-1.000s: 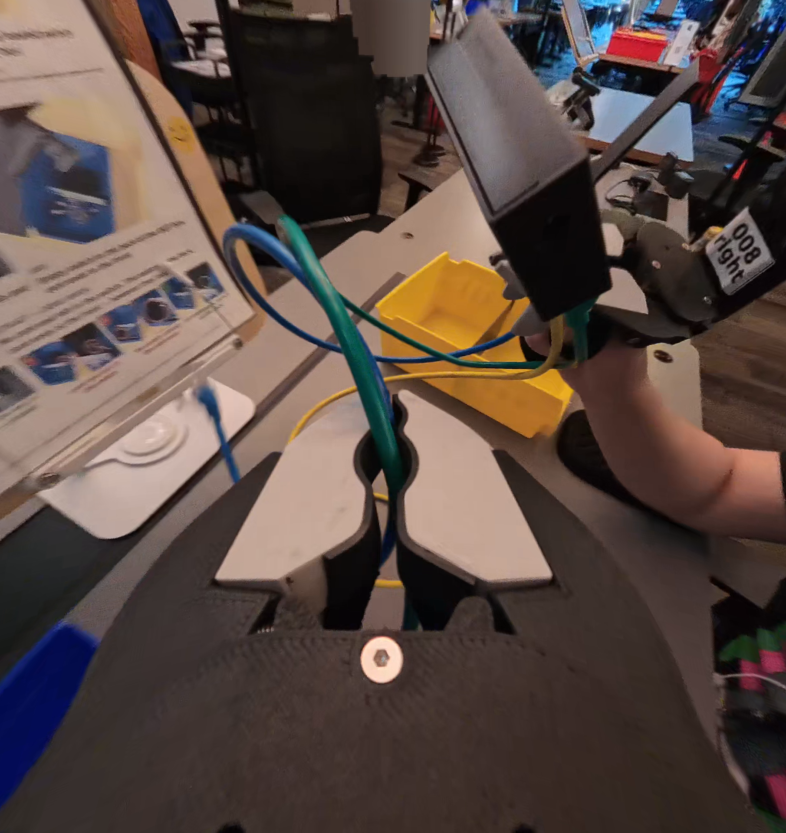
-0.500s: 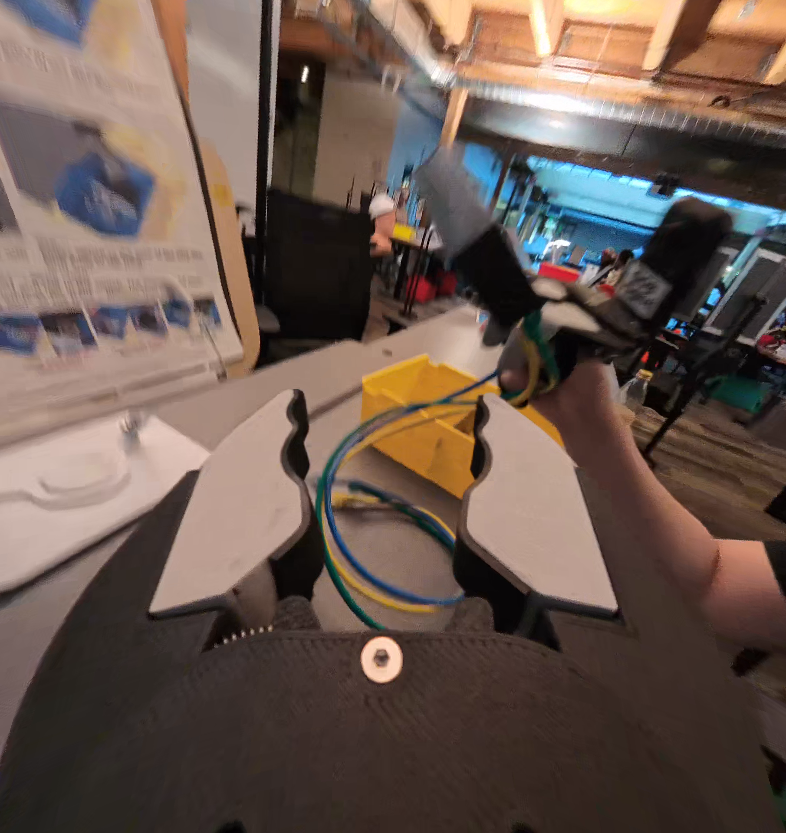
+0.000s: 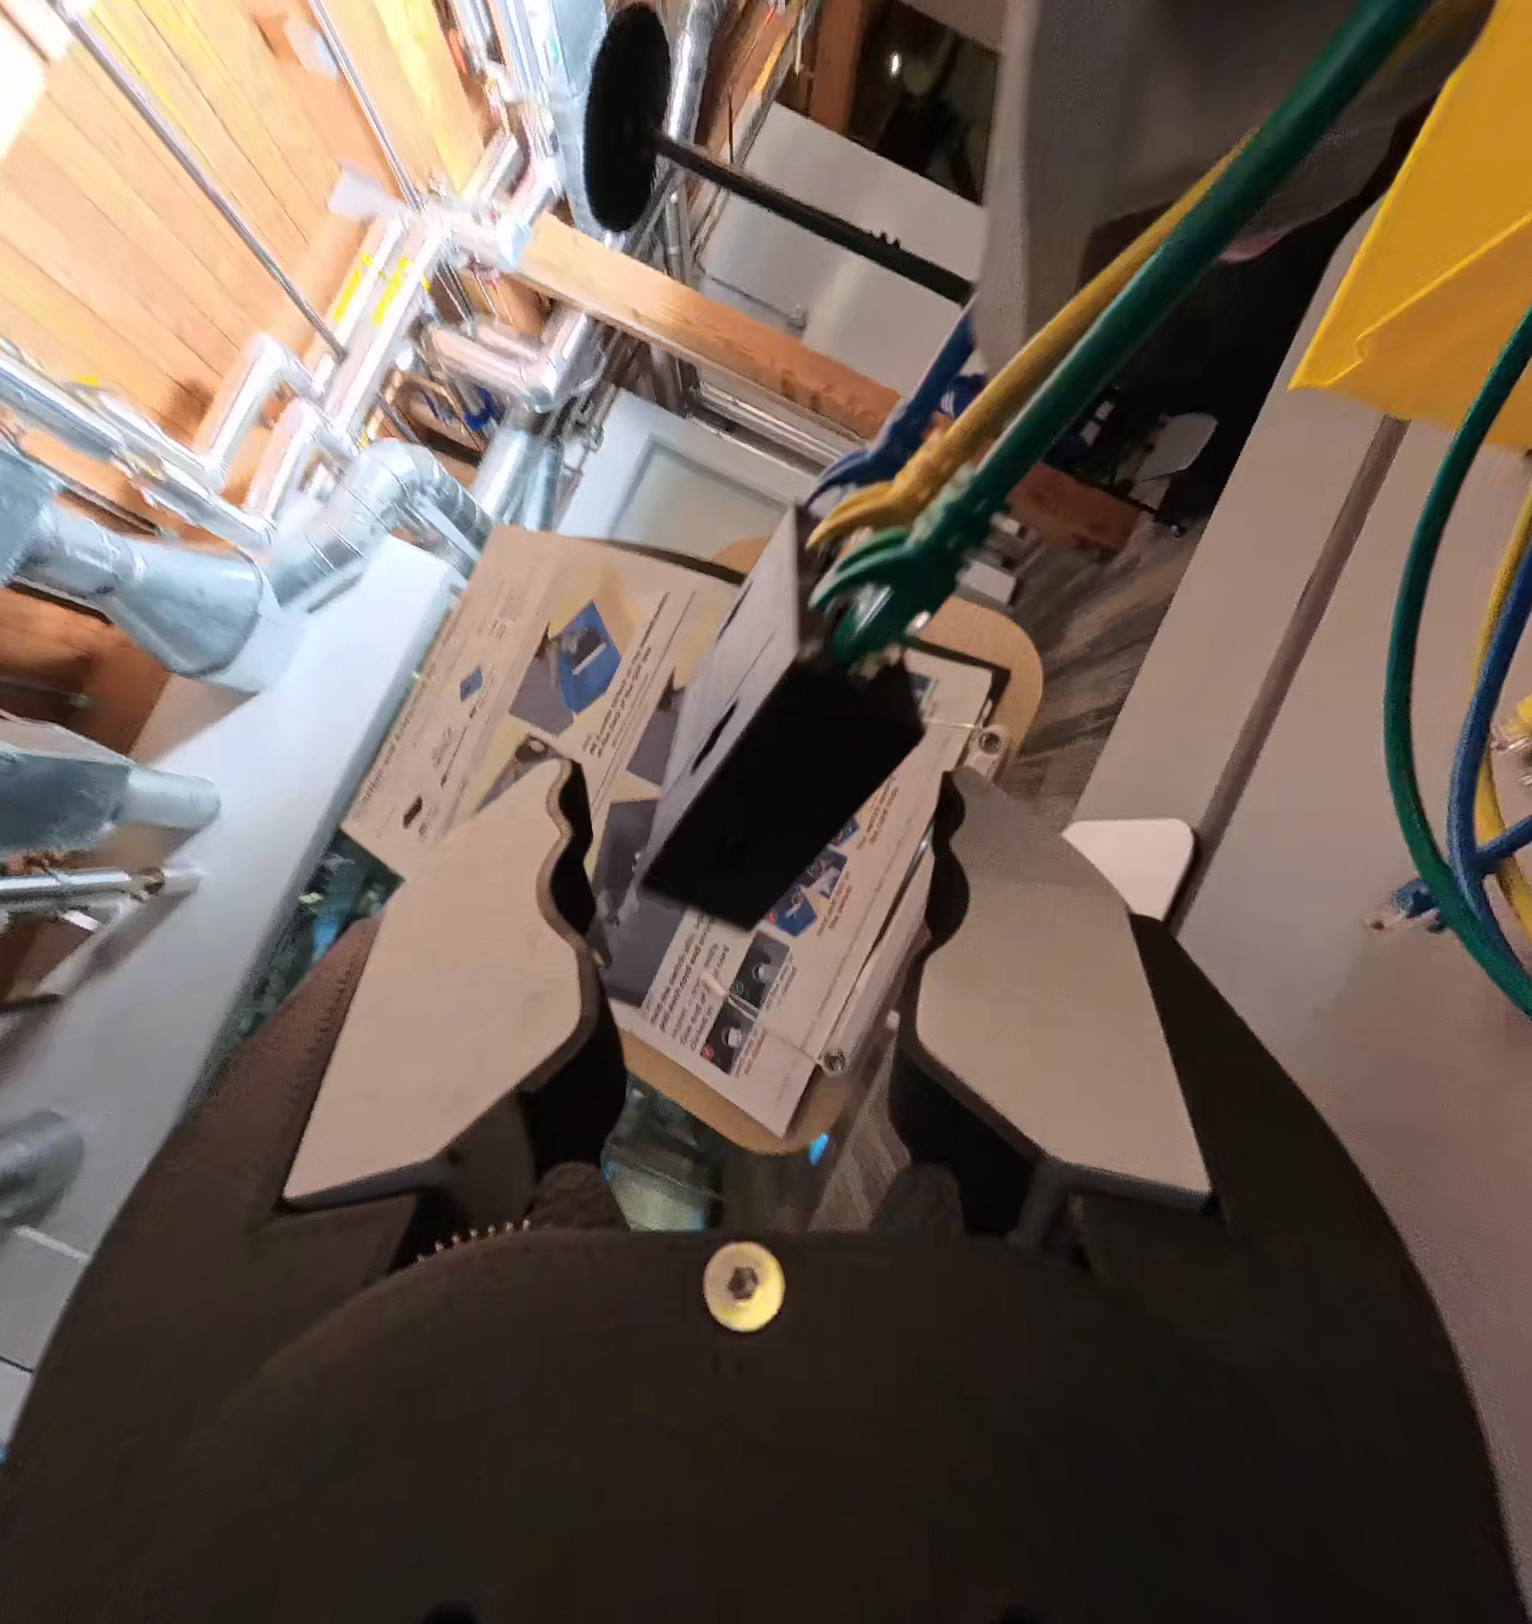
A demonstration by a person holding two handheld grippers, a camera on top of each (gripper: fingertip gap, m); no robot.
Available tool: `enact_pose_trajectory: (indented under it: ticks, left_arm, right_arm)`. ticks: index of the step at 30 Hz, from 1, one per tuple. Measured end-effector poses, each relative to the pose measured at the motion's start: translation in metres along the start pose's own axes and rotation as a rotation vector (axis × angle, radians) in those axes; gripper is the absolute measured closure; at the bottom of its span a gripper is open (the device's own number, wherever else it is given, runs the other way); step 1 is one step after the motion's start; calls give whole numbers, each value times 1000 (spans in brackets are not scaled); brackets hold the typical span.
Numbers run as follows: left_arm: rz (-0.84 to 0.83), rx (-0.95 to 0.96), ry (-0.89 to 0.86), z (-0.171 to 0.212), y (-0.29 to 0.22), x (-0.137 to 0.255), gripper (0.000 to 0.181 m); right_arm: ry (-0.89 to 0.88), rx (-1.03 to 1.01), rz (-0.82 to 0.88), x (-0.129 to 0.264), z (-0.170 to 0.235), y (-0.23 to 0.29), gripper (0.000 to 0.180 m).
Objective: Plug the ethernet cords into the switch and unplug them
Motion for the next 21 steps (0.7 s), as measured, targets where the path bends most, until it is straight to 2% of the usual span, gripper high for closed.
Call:
enact_pose_trajectory:
  ticks: [2,4,6,10,12,14,18,19,21]
  left_arm:
    - [-17,-64,-32,-6,-9,-3,108]
    - [8,-101,-32,-6,-18,-3,122]
    - [29,-134,-36,-4,-25,-2,145]
    - [133,-82,-12,-1,-33,0,148]
    - [137,-59,-3,0,-29,1,149]
    - [207,-13,33,4,-29,3,149]
    - [292,67,91,8,-25,6,149]
    - [299,73,95,7,-24,7,149]
    - [307,82,93,4,-21,8,149]
  right_arm:
    - [37,-28,-18,-3,5,4,177]
    - [89,-28,-20,-6,12,6,177]
    - [137,-21,-34,-8,18,10,177]
    - [188,37,23,-11,24,5,177]
    - [147,120,27,-14,18,5,176]
    - [51,345,57,-14,-1,9,166]
    - [-405,989,142,13,-46,67,153]
    - [-444,1114,137,16,-46,82,151]
    - [-333,1236,106,6,-35,100,148]
Point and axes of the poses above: each gripper's, where its closed fingertips meet, x back along the fingers, z out of its underside, y = z × x across the jaws, the point moved 3 cm from there along x, back along the fingers, and after that the axes turned 7 degrees about -y, right-handed, at the moved point
